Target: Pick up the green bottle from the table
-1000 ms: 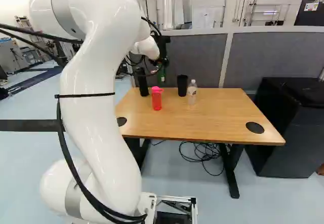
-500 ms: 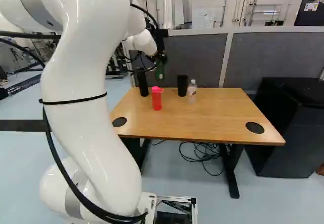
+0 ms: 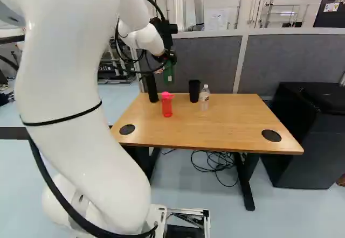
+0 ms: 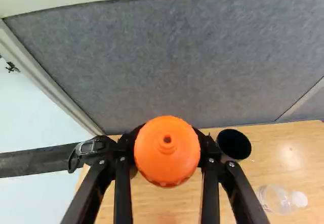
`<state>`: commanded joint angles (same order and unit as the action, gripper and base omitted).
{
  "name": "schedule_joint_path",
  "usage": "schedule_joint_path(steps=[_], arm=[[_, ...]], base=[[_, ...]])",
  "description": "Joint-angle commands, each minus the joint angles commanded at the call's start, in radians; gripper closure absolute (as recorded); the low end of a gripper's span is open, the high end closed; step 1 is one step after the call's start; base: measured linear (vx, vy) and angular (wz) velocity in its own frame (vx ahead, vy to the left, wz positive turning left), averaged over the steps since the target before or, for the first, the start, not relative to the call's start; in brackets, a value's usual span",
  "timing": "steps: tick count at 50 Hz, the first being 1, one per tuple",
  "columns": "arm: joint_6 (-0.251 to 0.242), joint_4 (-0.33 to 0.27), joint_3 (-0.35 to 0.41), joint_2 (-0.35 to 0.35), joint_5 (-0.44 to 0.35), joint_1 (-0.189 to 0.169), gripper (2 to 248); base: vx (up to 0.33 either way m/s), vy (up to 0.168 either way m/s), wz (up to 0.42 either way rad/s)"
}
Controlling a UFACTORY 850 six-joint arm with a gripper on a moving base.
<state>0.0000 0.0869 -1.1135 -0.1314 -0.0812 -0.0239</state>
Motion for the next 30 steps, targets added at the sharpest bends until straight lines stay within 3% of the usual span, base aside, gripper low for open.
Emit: schedule_joint_path(steps=[30], arm=[[0.000, 0.000, 0.142, 0.194, 0.000, -0.002, 215]], base=[[0.000, 0.000, 0.000]])
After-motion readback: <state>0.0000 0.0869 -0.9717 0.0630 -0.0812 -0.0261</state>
